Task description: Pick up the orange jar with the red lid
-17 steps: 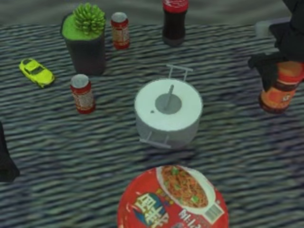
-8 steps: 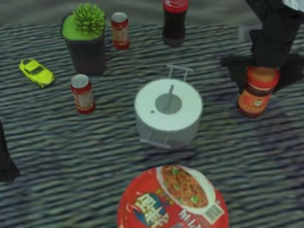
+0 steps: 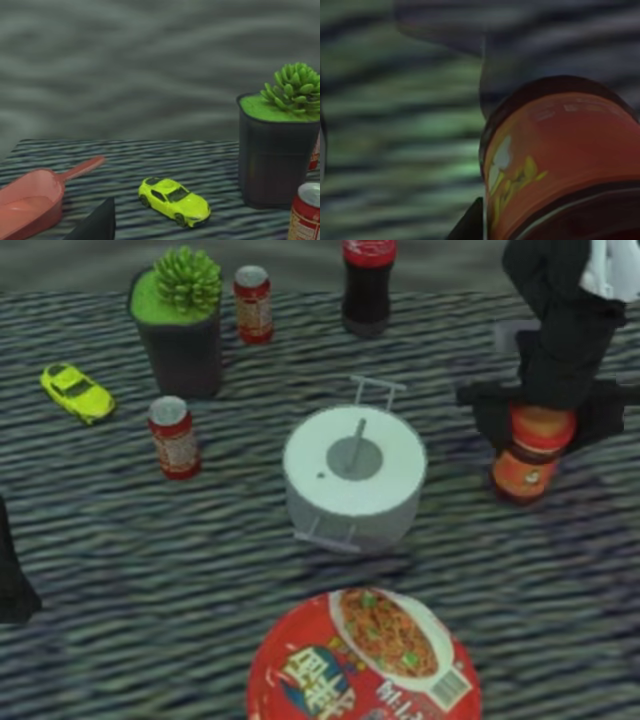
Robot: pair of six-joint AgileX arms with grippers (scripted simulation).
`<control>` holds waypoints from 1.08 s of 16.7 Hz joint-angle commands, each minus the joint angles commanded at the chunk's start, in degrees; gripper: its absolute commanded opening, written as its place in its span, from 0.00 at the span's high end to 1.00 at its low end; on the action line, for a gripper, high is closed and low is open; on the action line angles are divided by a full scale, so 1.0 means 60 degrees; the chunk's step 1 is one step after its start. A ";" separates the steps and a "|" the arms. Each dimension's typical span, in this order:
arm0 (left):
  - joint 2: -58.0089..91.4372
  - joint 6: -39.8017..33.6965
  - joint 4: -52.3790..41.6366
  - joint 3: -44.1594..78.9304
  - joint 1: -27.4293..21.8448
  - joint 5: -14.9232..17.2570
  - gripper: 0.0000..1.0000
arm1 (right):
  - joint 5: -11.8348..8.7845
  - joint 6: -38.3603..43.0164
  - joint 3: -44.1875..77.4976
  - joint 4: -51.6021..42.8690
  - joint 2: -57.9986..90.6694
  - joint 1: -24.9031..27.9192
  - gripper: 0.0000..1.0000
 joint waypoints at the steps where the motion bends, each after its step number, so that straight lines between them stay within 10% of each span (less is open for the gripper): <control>1: 0.0000 0.0000 0.0000 0.0000 0.0000 0.0000 0.00 | -0.0002 -0.0004 -0.0196 0.0207 0.0061 0.0018 1.00; 5: 0.0000 0.0000 0.0000 0.0000 0.0000 0.0000 0.00 | -0.0005 -0.0007 -0.0310 0.0328 0.0105 0.0030 1.00; 18: 0.0000 0.0000 0.0000 0.0000 0.0000 0.0000 0.00 | -0.0005 -0.0007 -0.0310 0.0328 0.0105 0.0030 0.02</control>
